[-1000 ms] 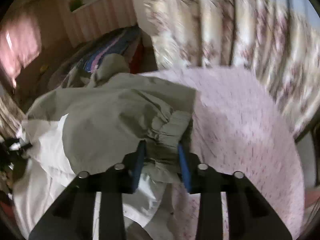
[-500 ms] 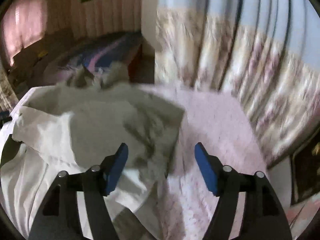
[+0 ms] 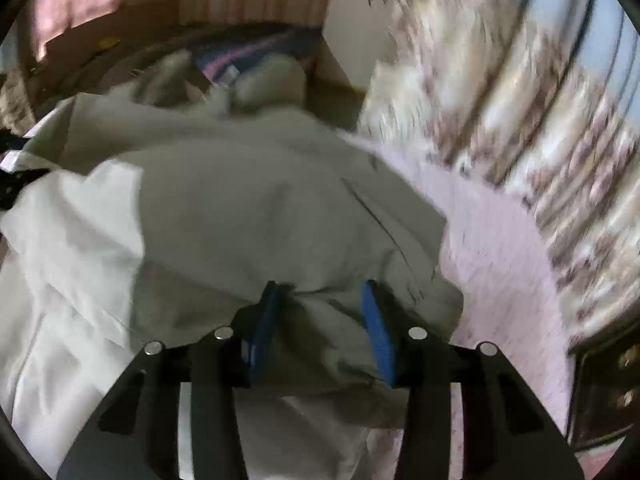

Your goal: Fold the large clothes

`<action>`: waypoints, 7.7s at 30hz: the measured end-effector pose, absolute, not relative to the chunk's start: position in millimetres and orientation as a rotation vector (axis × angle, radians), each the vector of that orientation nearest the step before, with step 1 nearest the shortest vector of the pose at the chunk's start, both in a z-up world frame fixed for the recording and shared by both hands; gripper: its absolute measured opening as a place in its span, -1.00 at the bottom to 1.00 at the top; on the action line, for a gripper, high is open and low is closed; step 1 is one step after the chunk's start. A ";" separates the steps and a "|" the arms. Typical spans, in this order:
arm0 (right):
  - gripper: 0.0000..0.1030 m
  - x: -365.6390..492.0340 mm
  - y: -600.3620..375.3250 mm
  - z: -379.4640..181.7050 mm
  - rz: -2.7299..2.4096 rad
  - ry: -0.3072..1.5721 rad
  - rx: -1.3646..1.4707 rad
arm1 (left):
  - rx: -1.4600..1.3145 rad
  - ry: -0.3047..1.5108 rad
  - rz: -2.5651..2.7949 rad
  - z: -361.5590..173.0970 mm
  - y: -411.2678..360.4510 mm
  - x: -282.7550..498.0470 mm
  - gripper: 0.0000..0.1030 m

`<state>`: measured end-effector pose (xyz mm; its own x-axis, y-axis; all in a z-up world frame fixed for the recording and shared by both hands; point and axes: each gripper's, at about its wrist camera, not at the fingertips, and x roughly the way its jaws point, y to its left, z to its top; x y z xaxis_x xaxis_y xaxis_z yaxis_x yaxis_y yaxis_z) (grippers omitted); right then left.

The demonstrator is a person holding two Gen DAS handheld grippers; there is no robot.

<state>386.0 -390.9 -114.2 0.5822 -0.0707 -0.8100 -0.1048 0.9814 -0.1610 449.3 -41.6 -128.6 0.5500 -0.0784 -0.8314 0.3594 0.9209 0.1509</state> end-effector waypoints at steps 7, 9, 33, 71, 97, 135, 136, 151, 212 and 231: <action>0.24 338.7 -395.2 -55.4 0.061 0.806 -0.133 | 0.265 0.894 -0.234 -103.5 -26.1 426.1 0.94; 0.54 308.0 -403.0 -29.7 0.051 0.701 -0.097 | 0.255 0.842 -0.204 -85.0 -13.5 403.1 0.94; 0.96 112.6 -397.6 -20.3 -0.172 0.539 0.037 | -0.032 0.718 -0.074 -78.4 53.3 183.2 0.94; 0.96 -10.4 -381.6 -87.3 -0.238 0.557 0.091 | 0.014 0.771 0.048 -130.3 73.8 64.0 0.94; -0.68 -44.5 -393.9 -111.1 -0.166 0.657 0.143 | 0.042 0.785 -0.141 -135.7 46.7 37.1 -0.96; -0.59 334.5 -419.5 -14.6 -0.215 0.712 -0.057 | 0.281 0.700 -0.074 -37.6 -31.6 387.6 -0.90; -0.58 348.3 -422.9 -31.3 -0.217 0.758 -0.057 | 0.289 0.728 -0.071 -52.3 -33.4 399.8 -0.90; 0.71 321.8 -445.8 9.0 -0.043 0.627 0.188 | 0.179 0.810 -0.136 -46.5 -23.1 423.6 0.94; -0.59 263.1 -439.1 -113.3 -0.009 0.812 0.199 | 0.015 0.917 -0.334 -127.2 25.2 362.3 0.28; -0.91 105.8 -421.8 -54.9 0.097 0.786 0.191 | -0.124 0.902 -0.412 -64.3 70.4 161.6 -0.79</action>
